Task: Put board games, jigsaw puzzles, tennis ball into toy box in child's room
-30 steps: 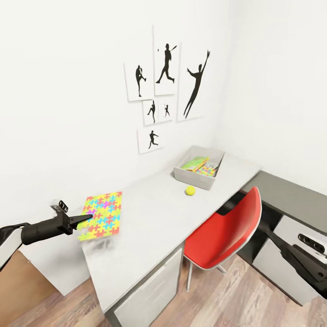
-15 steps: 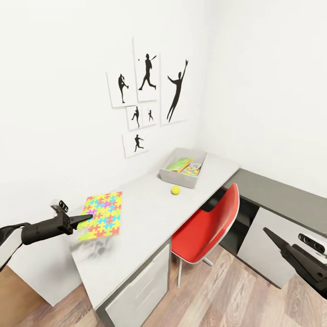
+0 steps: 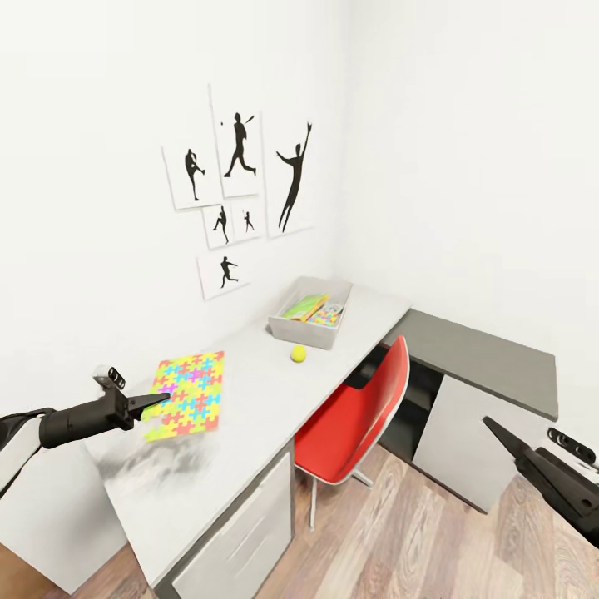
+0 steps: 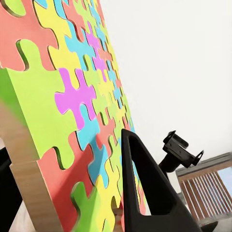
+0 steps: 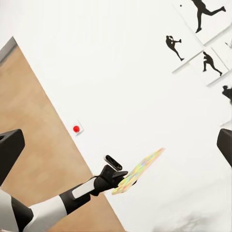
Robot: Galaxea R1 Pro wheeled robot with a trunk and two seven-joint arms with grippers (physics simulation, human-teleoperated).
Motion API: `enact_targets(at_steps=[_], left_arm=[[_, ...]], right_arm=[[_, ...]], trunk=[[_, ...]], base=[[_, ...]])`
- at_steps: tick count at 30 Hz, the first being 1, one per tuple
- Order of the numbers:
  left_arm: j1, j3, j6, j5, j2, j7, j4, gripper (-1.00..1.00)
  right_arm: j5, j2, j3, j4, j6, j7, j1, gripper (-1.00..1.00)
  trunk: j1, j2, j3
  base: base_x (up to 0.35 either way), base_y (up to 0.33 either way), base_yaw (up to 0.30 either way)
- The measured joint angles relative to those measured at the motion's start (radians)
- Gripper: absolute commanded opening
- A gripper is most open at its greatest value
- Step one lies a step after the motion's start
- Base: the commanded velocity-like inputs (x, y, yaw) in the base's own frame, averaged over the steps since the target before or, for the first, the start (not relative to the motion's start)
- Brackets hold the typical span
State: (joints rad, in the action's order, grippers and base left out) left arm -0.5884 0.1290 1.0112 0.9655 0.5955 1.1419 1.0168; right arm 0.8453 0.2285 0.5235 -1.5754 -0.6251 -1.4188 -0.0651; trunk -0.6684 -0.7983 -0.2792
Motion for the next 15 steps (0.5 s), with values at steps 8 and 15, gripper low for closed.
enact_targets(at_steps=[8, 15], left_arm=[[0.0, -0.004, 0.0, 0.0, 0.0, 0.0, -0.004, -1.0], [0.0, -0.005, 0.001, 0.0, 0.0, 0.0, -0.004, -1.0]], right_arm=[[0.003, 0.011, 0.011, 0.011, -0.002, 0.006, 0.0, 1.0], [0.006, 0.009, 0.075, 0.089, -0.014, 0.052, 0.0, 1.0]], trunk=[[0.031, 0.056, 0.035], [0.058, 0.105, 0.066]], base=[[0.0, 0.0, -0.197], [0.0, 0.0, -0.196]])
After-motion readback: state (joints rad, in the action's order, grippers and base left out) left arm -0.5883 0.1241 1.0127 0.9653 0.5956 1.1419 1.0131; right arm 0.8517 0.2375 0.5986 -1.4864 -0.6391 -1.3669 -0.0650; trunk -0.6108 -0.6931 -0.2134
